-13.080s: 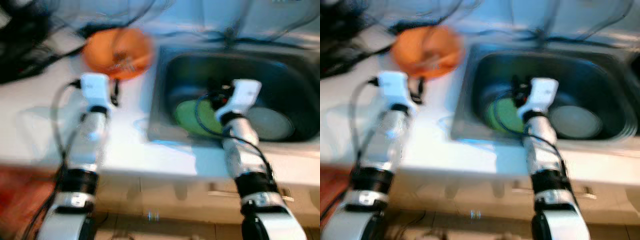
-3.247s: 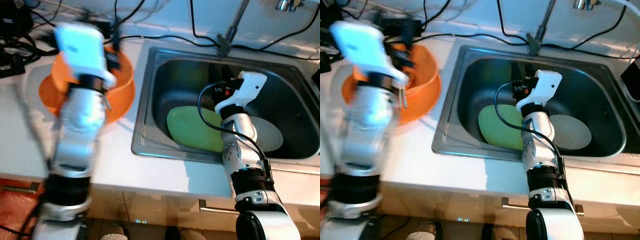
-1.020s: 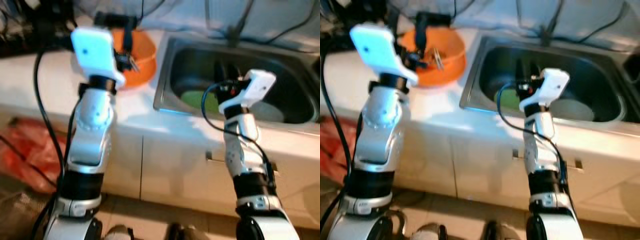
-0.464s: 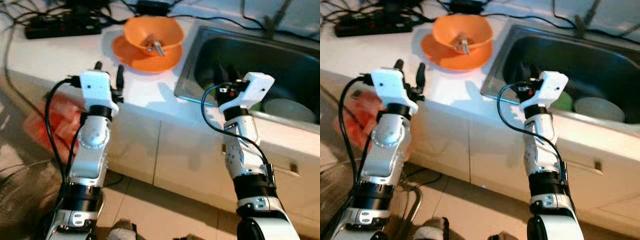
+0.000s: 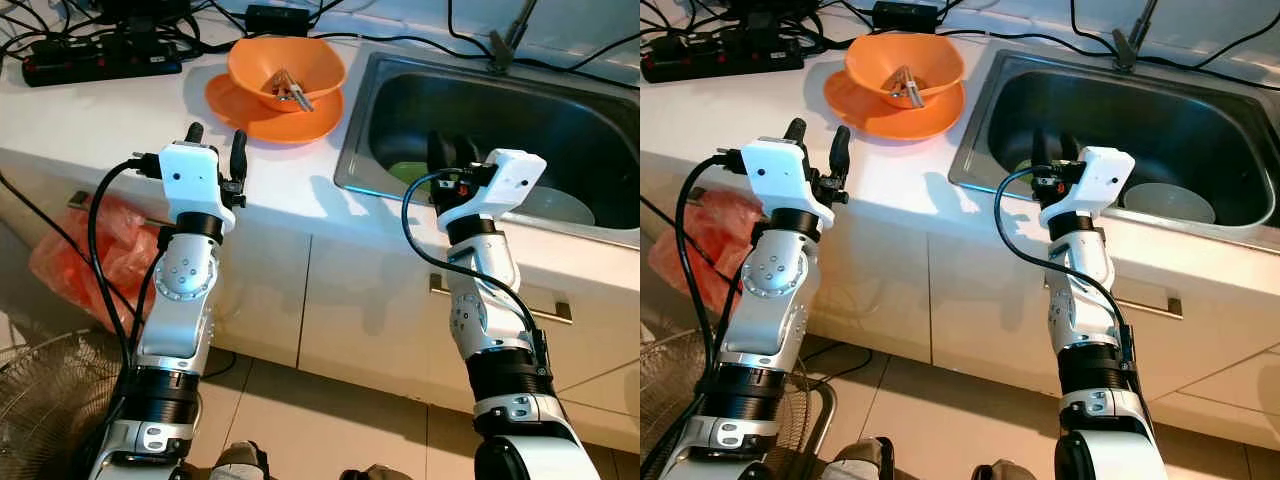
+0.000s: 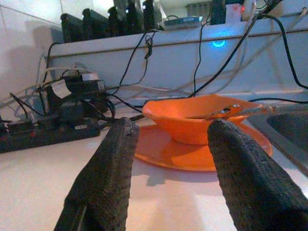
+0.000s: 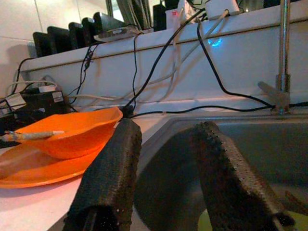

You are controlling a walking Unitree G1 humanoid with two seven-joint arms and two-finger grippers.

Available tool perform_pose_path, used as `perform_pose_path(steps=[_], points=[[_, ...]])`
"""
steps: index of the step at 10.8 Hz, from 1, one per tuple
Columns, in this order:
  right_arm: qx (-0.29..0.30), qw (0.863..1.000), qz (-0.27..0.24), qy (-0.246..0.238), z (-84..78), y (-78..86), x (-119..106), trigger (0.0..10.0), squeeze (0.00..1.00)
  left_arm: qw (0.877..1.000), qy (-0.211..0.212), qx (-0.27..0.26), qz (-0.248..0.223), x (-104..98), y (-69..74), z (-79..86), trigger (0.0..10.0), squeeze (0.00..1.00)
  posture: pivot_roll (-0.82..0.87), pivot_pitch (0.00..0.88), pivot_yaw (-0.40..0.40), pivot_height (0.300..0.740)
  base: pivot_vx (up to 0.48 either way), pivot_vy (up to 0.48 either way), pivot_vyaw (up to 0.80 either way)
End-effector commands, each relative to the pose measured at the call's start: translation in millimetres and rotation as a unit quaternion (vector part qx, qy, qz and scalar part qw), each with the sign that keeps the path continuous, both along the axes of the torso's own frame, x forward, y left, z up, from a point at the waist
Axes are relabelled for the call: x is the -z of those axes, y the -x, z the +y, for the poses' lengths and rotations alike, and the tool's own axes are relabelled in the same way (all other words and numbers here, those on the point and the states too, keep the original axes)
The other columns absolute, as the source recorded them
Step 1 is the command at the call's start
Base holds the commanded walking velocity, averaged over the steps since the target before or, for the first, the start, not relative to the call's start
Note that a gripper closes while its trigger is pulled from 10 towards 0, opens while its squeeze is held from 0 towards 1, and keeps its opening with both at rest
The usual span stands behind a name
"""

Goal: Kitchen organization

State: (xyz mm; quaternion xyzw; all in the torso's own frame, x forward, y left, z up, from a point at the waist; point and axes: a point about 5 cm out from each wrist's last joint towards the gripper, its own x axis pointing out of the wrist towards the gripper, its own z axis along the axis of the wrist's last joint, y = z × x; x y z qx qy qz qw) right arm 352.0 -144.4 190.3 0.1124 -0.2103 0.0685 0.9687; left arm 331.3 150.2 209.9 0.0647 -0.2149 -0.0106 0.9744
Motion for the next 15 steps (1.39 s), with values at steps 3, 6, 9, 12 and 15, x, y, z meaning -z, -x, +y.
perform_pose_path(steps=[3, 6, 9, 12, 15], points=[[0.007, 1.0, 0.008, 0.01, -3.6, -1.1, 2.5, 10.0, 0.0, 0.999, -0.033, 0.008, 0.003, -2.3, -1.8, -2.5, 10.0, 0.0, 0.1, 0.123, -0.055, 0.74, 0.0, 0.0, 0.0], [0.012, 1.0, 0.012, 0.015, -4.2, -1.2, 3.7, 10.0, 0.0, 0.999, -0.049, 0.008, 0.002, -3.8, -3.1, -5.7, 10.0, 0.0, 0.09, 0.124, -0.053, 0.74, 0.0, 0.0, 0.0], [0.014, 0.999, 0.029, 0.013, -5.7, -4.0, 7.2, 10.0, 0.0, 0.999, -0.052, 0.009, 0.003, -3.3, -3.3, -6.9, 10.0, 0.0, 0.09, 0.123, -0.054, 0.74, 0.0, 0.0, 0.0], [0.009, 0.999, 0.035, 0.006, -4.5, -5.5, 7.3, 10.0, 0.0, 0.999, -0.052, 0.012, 0.003, -2.4, -3.0, -9.1, 10.0, 0.0, 0.09, 0.117, -0.054, 0.74, 0.08, 0.0, -0.27], [0.013, 0.999, 0.023, 0.019, -4.6, -5.3, 4.5, 10.0, 0.0, 0.999, -0.051, 0.01, 0.004, -2.0, -3.6, -9.3, 10.0, 0.0, 0.09, 0.114, -0.057, 0.74, 0.08, 0.0, -0.27]])
